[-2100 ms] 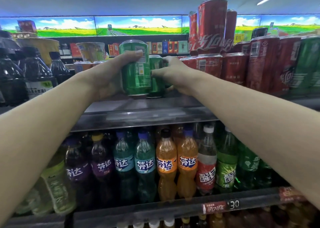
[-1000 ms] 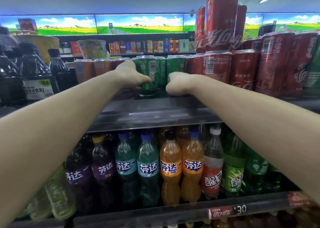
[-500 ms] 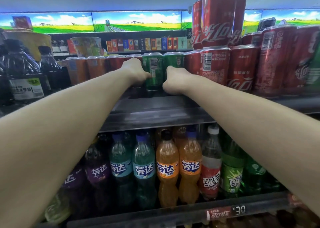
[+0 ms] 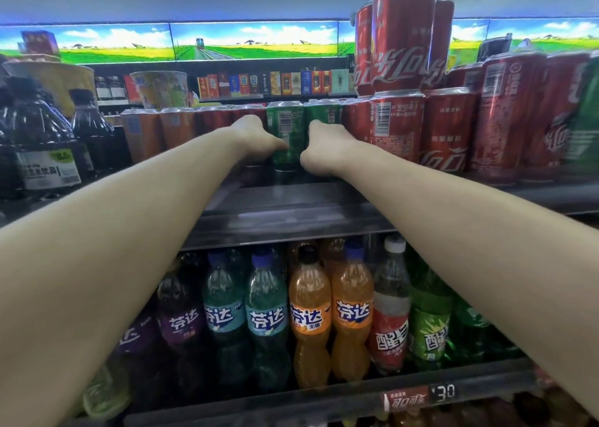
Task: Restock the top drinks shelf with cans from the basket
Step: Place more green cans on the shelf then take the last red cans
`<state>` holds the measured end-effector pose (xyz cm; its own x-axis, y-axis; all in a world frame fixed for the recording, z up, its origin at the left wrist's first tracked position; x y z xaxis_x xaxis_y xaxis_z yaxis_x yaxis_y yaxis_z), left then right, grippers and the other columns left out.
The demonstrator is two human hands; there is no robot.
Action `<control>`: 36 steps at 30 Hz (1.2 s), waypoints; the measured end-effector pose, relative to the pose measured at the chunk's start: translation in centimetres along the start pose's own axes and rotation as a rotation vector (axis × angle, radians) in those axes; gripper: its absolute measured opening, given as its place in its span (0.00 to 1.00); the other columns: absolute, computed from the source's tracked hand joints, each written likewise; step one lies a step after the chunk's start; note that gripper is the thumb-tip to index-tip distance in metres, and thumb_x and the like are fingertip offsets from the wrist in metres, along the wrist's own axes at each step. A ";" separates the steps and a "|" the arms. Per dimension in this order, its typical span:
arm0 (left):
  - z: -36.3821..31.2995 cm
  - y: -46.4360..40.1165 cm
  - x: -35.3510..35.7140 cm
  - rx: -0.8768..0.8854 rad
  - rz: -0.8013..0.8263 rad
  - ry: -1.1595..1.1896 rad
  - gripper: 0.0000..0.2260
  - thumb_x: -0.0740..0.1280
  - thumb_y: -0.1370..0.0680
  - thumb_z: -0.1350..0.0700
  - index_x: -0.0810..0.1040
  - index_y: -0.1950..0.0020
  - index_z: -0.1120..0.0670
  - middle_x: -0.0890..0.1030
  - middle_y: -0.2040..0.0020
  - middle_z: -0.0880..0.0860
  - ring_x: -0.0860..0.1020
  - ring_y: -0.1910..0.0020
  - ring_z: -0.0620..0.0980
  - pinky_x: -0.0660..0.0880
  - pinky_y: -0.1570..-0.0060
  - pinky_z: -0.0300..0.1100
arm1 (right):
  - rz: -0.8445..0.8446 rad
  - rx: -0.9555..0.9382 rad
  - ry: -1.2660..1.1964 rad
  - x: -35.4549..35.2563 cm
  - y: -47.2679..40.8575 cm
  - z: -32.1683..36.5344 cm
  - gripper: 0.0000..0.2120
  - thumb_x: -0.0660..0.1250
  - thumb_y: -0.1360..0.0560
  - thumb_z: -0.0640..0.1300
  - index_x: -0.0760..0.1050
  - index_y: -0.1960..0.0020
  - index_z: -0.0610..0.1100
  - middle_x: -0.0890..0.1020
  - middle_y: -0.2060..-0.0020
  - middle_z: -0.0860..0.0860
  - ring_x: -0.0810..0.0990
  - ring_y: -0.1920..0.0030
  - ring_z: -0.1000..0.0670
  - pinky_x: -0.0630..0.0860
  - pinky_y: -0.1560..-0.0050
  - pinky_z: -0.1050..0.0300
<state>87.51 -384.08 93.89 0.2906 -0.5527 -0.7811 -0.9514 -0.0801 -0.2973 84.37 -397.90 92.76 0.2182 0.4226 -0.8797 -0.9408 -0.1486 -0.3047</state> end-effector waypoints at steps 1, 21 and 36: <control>-0.1 0.6 -0.2 -0.008 0.009 -0.006 0.12 0.72 0.19 0.50 0.75 0.57 0.55 0.78 0.59 0.53 0.75 0.64 0.48 0.68 0.67 0.39 | -0.034 -0.023 -0.002 -0.6 0.2 0.4 0.18 0.63 0.21 0.40 0.67 0.32 0.40 0.74 0.41 0.41 0.75 0.51 0.42 0.71 0.57 0.52; 3.3 25.6 6.8 0.315 -0.384 0.247 0.07 0.71 0.20 0.57 0.74 0.53 0.55 0.78 0.60 0.48 0.77 0.62 0.46 0.74 0.62 0.41 | -0.126 -0.332 -0.796 4.6 18.9 -1.8 0.08 0.64 0.22 0.37 0.76 0.47 0.47 0.82 0.56 0.52 0.82 0.56 0.52 0.77 0.58 0.60; 30.2 48.6 46.2 -0.596 0.374 0.148 0.09 0.69 0.18 0.53 0.79 0.40 0.55 0.84 0.51 0.52 0.82 0.51 0.54 0.75 0.52 0.42 | 0.532 0.297 -0.606 48.6 40.4 -24.7 0.05 0.63 0.20 0.39 0.74 0.45 0.44 0.80 0.61 0.51 0.79 0.57 0.48 0.72 0.60 0.55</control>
<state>57.73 -388.50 26.76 -0.0420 -0.7351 -0.6767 -0.8906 -0.2793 0.3588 63.40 -405.49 28.71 -0.3679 0.7803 -0.5057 -0.9260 -0.2579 0.2758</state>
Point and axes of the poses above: each hand's wrist, its own y-axis away from the middle knuckle, its own x-axis out of the palm, z = x × y, the point moved 10 cm from there along -y, towards the middle knuckle
